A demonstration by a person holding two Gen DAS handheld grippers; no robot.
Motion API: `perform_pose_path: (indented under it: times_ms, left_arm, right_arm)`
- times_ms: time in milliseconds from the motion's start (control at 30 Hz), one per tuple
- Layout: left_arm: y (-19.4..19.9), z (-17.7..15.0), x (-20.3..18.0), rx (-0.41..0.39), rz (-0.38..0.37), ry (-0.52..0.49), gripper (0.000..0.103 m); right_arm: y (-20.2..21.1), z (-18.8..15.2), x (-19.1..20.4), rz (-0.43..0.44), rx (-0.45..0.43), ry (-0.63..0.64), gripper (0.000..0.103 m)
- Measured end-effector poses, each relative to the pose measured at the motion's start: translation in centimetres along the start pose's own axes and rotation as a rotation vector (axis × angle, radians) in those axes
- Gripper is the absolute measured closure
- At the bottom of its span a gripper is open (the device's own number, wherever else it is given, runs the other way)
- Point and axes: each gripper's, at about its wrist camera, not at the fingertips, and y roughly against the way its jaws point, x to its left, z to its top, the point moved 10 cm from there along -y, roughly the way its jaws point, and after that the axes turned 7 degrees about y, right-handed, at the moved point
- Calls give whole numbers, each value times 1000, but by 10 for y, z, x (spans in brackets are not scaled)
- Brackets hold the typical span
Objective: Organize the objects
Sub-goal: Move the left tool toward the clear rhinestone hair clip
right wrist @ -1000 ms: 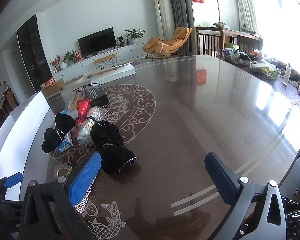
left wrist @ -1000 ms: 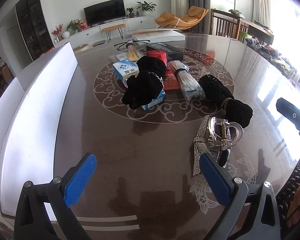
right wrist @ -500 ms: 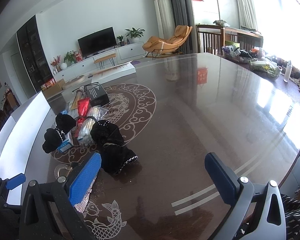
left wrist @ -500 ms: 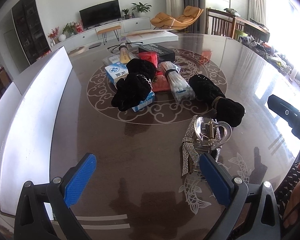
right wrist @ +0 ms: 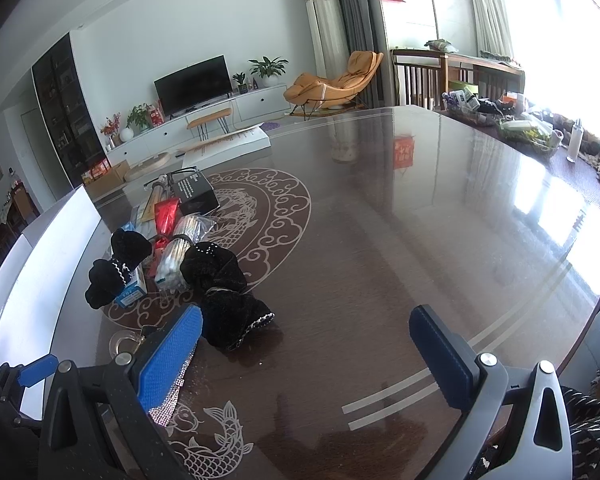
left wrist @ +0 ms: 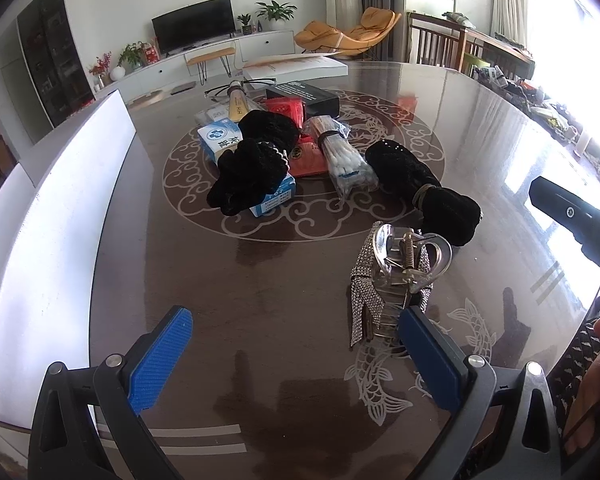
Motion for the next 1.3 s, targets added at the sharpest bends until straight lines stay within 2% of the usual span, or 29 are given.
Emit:
perform_pose_path:
  times_ms: [567,1300]
  left_arm:
    - [-4,7,-19,-11,-3,-37,0]
    - [-23,8,-24,24,4,-25,0]
  right_arm:
    - [0,-1,-9,6,2,-45,0]
    - [-1,-3,-13,11,7,-66,0]
